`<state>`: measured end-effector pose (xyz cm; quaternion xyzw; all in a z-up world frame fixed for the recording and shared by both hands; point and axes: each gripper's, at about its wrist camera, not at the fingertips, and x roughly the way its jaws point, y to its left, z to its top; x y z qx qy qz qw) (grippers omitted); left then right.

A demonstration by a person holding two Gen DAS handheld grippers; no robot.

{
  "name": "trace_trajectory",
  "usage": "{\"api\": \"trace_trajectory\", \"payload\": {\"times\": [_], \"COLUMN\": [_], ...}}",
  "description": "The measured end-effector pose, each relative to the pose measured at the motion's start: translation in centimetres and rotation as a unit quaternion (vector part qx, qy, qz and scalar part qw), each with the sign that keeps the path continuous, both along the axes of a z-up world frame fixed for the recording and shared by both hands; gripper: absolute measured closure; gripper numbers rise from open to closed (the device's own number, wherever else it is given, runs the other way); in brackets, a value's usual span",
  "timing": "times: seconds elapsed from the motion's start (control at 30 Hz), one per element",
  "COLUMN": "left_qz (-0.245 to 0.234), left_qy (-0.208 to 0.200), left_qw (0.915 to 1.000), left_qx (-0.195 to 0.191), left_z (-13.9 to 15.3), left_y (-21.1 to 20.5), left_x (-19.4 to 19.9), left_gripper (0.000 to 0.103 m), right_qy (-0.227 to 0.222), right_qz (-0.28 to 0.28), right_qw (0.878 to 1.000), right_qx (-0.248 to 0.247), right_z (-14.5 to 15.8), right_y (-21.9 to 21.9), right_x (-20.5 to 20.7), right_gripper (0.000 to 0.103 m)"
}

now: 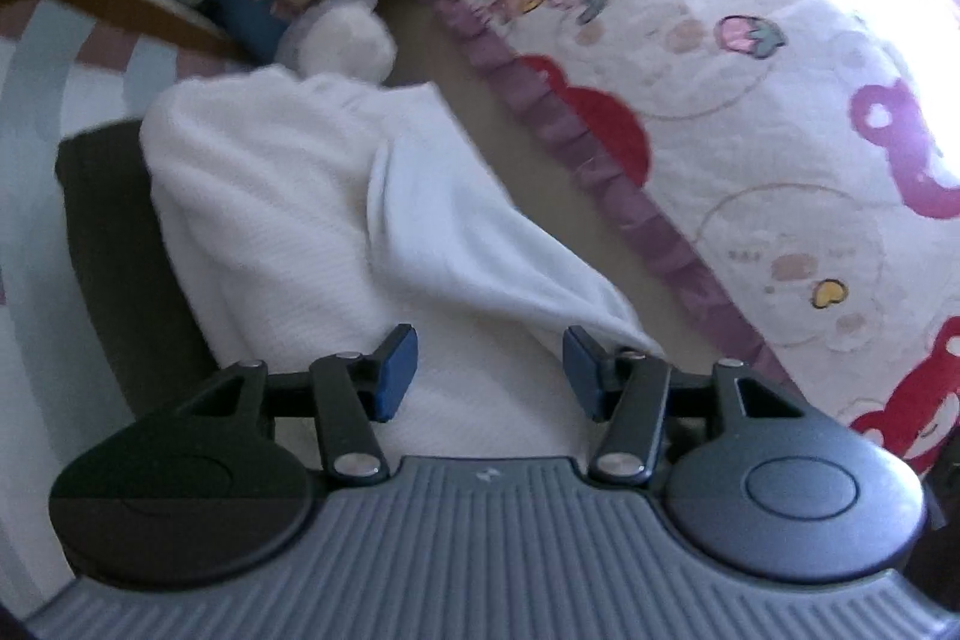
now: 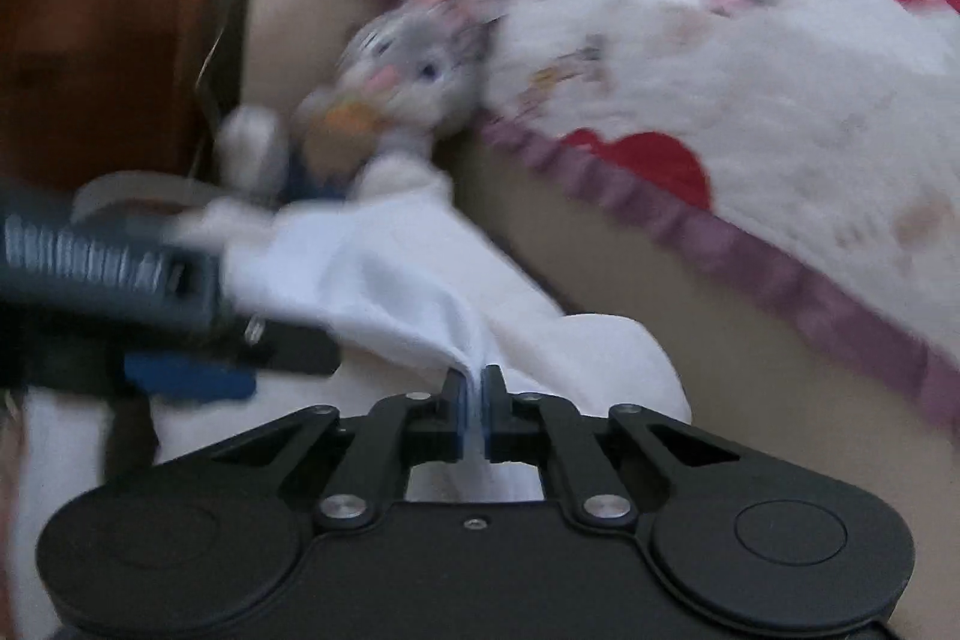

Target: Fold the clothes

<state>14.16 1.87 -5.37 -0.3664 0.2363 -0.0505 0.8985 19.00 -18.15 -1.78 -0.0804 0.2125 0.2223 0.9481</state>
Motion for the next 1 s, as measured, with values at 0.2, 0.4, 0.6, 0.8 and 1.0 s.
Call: {"api": "trace_trajectory", "payload": {"times": [0.2, 0.4, 0.6, 0.8, 1.0], "left_qz": [-0.095, -0.214, -0.276, -0.295, -0.328], "left_qy": [-0.080, -0.022, 0.015, 0.036, 0.010], "left_qw": [0.9922, 0.9751, 0.9489, 0.9279, 0.8833], "left_qx": [-0.014, 0.055, 0.152, 0.225, 0.335], "left_z": [4.5, 0.6, -2.7, -5.7, -7.8], "left_y": [-7.1, -17.0, -22.8, -25.4, -29.1], "left_x": [-3.7, -3.4, -3.2, -3.4, -3.3], "left_gripper": [0.050, 0.049, 0.048, 0.047, 0.045], "right_qy": [-0.011, 0.036, 0.151, 0.267, 0.197], "right_qz": [-0.059, -0.191, -0.317, -0.404, -0.330], "right_qw": [0.989, 0.970, 0.924, 0.867, 0.914], "right_qx": [0.134, 0.144, 0.149, 0.120, 0.128], "right_z": [3.7, 3.1, -4.8, -11.4, -8.2], "right_y": [-10.2, -23.9, -35.3, -41.3, -41.4], "right_x": [-5.7, -12.6, -19.0, -21.6, -22.7], "right_gripper": [0.098, 0.097, 0.095, 0.060, 0.059]}}
